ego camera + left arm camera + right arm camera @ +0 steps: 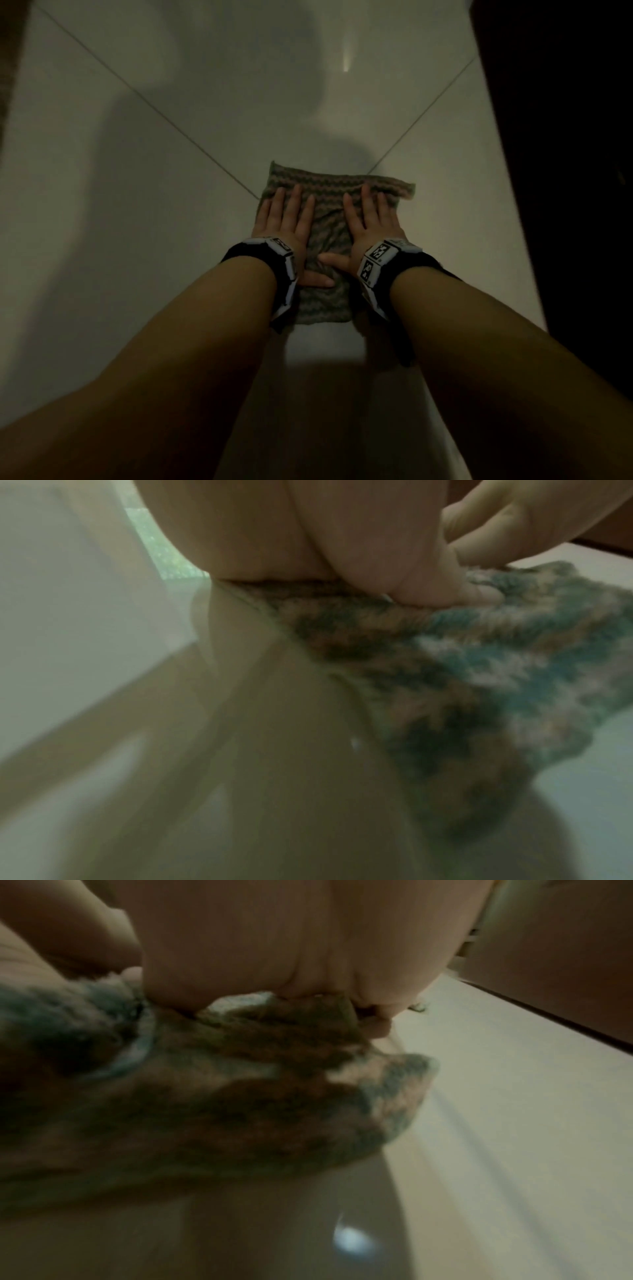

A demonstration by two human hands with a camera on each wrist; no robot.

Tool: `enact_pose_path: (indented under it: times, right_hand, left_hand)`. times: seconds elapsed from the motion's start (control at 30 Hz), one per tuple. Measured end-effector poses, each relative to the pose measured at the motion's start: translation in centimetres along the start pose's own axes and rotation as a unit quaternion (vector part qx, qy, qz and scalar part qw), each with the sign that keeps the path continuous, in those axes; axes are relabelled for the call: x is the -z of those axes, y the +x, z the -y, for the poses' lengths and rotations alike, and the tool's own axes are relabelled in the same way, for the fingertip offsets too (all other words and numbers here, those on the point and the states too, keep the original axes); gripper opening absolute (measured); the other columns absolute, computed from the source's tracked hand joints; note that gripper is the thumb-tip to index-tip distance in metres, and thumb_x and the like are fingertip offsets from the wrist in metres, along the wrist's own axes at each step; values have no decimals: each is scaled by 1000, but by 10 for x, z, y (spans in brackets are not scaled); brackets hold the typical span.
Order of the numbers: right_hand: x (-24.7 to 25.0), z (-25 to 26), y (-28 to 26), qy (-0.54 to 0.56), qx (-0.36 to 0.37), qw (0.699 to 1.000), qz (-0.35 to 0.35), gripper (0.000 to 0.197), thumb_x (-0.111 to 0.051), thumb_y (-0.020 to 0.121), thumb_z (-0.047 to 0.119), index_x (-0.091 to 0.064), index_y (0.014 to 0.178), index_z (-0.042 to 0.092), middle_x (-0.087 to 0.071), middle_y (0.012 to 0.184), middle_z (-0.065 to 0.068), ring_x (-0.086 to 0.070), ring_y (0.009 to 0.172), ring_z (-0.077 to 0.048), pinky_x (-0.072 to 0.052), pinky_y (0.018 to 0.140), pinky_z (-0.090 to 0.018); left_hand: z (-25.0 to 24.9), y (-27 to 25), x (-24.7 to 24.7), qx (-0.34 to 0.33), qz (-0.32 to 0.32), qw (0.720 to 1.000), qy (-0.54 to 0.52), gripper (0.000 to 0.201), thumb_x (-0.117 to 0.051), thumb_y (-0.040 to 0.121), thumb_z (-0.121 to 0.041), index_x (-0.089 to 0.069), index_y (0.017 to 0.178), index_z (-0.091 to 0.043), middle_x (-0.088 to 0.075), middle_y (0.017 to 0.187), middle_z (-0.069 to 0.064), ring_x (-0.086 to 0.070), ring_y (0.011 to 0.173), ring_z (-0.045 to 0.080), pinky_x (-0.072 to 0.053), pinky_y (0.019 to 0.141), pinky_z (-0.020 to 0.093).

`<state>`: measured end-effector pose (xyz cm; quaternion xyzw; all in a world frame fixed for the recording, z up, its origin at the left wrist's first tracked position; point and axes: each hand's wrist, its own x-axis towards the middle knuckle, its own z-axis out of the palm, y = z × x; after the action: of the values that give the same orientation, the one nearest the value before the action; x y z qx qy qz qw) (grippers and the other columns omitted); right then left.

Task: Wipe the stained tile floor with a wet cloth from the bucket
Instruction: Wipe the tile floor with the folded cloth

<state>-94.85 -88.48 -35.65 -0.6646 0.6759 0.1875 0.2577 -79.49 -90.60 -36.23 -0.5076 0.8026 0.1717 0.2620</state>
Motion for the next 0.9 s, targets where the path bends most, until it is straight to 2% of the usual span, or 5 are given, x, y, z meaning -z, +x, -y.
enact_pose_path:
  times: [0.27, 0.7, 0.9]
  right_hand:
    - [-8, 109, 2, -14, 77, 997, 6, 111, -44, 74, 77, 21, 148, 25, 29, 156, -7, 21, 145, -31, 12, 118, -41]
    - [-13, 286, 20, -71, 159, 984, 29, 109, -45, 76, 76, 19, 149, 26, 29, 156, -5, 21, 145, -30, 12, 118, -41]
    - [-13, 322, 21, -103, 172, 979, 29, 108, -43, 76, 76, 18, 149, 25, 28, 156, -6, 19, 146, -31, 10, 119, -41]
  left_hand:
    - [96, -49, -26, 65, 36, 997, -9, 141, -52, 58, -87, 27, 148, -12, 30, 156, 14, 22, 146, 36, 10, 119, 47]
    - [243, -121, -69, 168, 75, 981, -60, 141, -54, 62, -84, 31, 146, -10, 34, 154, 16, 24, 145, 38, 10, 119, 47]
    - [268, -138, -86, 179, 58, 978, -86, 139, -53, 63, -84, 31, 146, -10, 34, 154, 16, 24, 145, 38, 10, 119, 47]
